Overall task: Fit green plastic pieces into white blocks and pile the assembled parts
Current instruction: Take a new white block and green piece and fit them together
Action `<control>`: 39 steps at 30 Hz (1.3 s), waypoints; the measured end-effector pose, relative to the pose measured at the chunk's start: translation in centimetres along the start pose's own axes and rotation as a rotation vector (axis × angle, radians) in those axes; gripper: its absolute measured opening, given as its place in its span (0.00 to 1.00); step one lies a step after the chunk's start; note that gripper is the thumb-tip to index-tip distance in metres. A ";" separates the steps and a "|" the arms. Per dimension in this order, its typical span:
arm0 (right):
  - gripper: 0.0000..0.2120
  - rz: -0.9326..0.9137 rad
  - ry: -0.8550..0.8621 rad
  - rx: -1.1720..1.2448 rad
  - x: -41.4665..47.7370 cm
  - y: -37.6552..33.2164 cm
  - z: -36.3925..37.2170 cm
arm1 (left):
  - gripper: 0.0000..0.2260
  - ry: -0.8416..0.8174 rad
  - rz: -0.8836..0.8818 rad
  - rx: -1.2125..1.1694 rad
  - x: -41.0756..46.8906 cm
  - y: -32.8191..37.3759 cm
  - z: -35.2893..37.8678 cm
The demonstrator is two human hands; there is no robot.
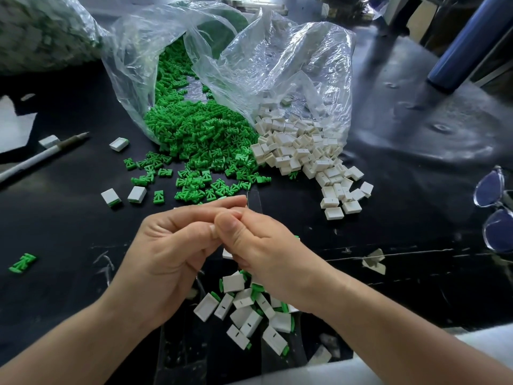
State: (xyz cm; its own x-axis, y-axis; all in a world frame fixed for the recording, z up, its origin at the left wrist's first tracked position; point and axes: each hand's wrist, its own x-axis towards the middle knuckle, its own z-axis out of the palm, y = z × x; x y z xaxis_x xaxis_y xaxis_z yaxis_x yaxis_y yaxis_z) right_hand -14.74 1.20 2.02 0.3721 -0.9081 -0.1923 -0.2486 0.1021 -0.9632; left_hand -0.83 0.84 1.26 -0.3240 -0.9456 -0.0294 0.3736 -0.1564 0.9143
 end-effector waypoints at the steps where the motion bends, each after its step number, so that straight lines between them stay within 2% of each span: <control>1: 0.21 0.011 -0.016 0.020 0.0 -0.1 -0.1 | 0.17 -0.003 -0.005 -0.005 0.0 0.0 0.0; 3: 0.19 0.019 -0.074 0.095 -0.1 -0.5 -0.3 | 0.20 0.005 -0.011 -0.017 0.0 0.0 0.0; 5: 0.17 0.021 -0.120 0.208 -0.1 -0.9 -0.5 | 0.17 0.025 -0.022 -0.017 0.0 -0.1 0.0; 8: 0.26 0.145 -0.161 0.352 0.3 -0.7 -1.0 | 0.14 0.044 -0.037 0.008 0.1 -0.2 0.1; 10: 0.26 0.205 -0.191 0.435 0.5 -0.5 -1.3 | 0.19 0.047 -0.037 0.033 0.0 -0.1 0.2; 12: 0.22 0.231 -0.194 0.464 0.6 -0.5 -1.4 | 0.23 0.062 -0.047 0.039 0.0 0.0 0.2; 16: 0.24 0.234 -0.199 0.465 0.6 -0.4 -1.4 | 0.21 0.030 -0.032 0.037 -0.1 0.2 0.3; 21: 0.39 0.141 -0.165 0.238 0.5 -0.4 -1.7 | 0.24 0.069 -0.050 0.127 -0.2 0.3 0.2; 23: 0.39 0.109 -0.140 0.156 0.4 -0.4 -1.9 | 0.24 0.069 -0.045 0.126 -0.2 0.4 0.1; 29: 0.32 0.024 0.033 0.066 0.5 -0.4 -2.3 | 0.24 0.128 0.009 0.203 -0.1 0.7 0.1; 32: 0.29 -0.018 0.144 -0.037 0.7 -0.1 -2.8 | 0.15 0.138 0.008 0.248 -0.1 0.8 0.1; 34: 0.26 -0.037 0.234 -0.153 0.9 0.2 -3.3 | 0.11 0.083 -0.009 0.325 -0.2 1.0 0.3; 37: 0.20 -0.064 0.368 -0.352 1.3 0.9 -4.2 | 0.12 -0.083 -0.090 0.400 -0.9 1.0 1.0; 39: 0.13 -0.091 0.467 -0.481 1.7 1.4 -5.0 | 0.12 -0.126 -0.138 0.403 -1.0 0.9 1.5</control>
State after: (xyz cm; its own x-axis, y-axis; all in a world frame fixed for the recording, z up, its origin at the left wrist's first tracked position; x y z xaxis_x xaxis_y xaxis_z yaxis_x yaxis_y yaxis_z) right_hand -18.89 -2.19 1.31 0.0118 -0.9958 0.0907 -0.6450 -0.0769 -0.7603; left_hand -1.42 2.08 2.71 -0.4598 -0.8777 -0.1351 -0.0406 -0.1312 0.9905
